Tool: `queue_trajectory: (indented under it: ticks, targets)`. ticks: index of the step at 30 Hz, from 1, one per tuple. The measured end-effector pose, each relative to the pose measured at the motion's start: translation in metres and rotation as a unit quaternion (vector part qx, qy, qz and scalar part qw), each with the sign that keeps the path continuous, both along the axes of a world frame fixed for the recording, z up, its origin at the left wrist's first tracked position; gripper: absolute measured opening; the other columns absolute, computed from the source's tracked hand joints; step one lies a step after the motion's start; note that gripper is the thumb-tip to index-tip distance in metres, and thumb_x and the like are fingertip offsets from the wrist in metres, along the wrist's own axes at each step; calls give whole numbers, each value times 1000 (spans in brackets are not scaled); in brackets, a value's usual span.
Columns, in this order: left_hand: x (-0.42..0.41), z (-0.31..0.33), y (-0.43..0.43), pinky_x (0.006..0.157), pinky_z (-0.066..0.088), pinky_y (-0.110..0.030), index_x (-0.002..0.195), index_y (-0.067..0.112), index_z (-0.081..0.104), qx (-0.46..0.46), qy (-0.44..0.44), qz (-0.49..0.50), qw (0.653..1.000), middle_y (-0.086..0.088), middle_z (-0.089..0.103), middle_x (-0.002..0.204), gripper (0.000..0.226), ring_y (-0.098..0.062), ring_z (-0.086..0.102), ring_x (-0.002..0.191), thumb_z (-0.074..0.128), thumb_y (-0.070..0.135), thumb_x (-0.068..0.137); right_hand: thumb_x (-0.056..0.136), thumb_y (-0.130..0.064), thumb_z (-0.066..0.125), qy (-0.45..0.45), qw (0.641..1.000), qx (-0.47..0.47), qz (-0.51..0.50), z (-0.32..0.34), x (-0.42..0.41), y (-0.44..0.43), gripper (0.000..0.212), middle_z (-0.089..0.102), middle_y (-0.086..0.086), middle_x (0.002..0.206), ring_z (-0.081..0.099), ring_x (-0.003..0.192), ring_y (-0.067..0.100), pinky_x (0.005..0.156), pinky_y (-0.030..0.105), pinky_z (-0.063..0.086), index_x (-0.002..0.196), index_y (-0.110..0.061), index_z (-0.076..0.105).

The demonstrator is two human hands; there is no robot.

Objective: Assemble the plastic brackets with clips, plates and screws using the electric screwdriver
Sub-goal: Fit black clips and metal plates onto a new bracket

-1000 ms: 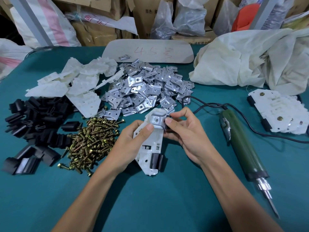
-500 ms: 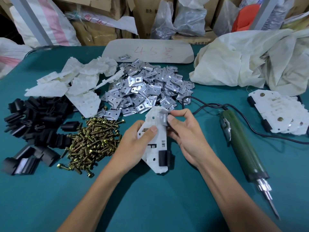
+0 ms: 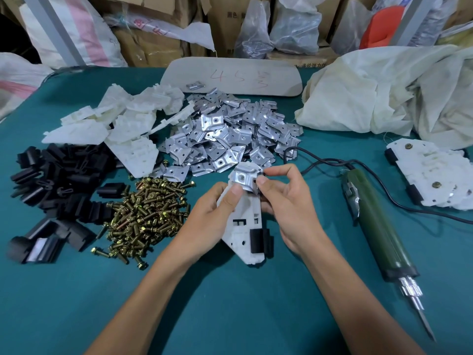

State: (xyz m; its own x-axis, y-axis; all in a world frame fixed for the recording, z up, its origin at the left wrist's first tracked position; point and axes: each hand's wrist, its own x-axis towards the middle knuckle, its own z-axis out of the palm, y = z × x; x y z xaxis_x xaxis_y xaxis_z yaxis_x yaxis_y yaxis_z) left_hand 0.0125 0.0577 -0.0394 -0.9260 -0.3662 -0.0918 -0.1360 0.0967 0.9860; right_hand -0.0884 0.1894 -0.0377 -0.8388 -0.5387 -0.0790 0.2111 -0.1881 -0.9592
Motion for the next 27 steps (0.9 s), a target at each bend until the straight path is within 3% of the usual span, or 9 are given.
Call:
queue_trajectory:
  ticks: [2,3,7,10,11,14,16,23,27]
  targets:
    - [-1,6,3,72,36,6,90,65,65,1,-13,-1,1000,46,62,91,29,30,52,89,37,60,98,101,-14,64,4,1000,-4,1,0,0,0,12,76,10,86,74,74,21,63,28,58,106,-17,54]
    - [0,8,3,73,35,7,91,64,65,-1,-16,-4,1000,48,61,92,31,31,51,91,36,57,100,101,-13,65,3,1000,-8,2,1,0,0,12,76,9,86,74,74,20,63,28,58,106,-17,54]
    - [1,0,-3,80,42,-2,115,18,64,-3,18,-17,1000,2,68,111,44,8,57,94,40,52,102,100,-13,66,0,1000,-24,12,2,1,2,16,78,13,92,75,75,21,62,26,57,107,-15,52]
    - [2,2,-3,79,44,-5,110,13,62,2,19,-19,1000,5,65,97,44,7,57,88,41,51,102,100,-12,66,-2,999,-27,16,3,1,2,17,78,16,94,76,76,22,63,27,58,108,-14,51]
    - [2,2,-4,82,46,-11,108,12,61,2,15,-25,1000,-1,65,97,44,2,57,89,42,51,102,100,-12,65,-2,999,-28,17,2,1,2,16,78,17,95,75,76,23,63,28,58,108,-14,51]
    - [3,5,-5,96,47,-49,113,5,57,3,6,-41,999,-24,59,112,54,-18,55,96,46,56,101,102,-9,61,5,999,-22,29,1,0,2,15,78,19,96,75,78,25,65,31,60,112,-17,53]
    - [3,7,-5,96,45,-58,114,3,55,4,2,-36,999,-26,58,111,59,-21,54,95,47,58,97,103,-8,58,19,999,-15,38,2,0,2,18,78,18,95,74,78,25,68,35,61,113,-23,59]
    - [1,4,-4,80,41,-37,101,7,55,-14,18,-22,1000,-20,53,91,48,-16,49,84,45,54,102,103,-3,56,11,999,-18,43,4,-1,2,17,77,13,89,74,76,23,65,31,60,110,-18,61]
    - [2,5,-2,82,46,-34,102,10,59,-57,30,-13,998,-19,60,100,45,-26,57,88,37,48,106,103,-7,59,17,998,-22,50,4,1,2,16,77,20,99,75,82,27,69,33,61,115,-18,60]
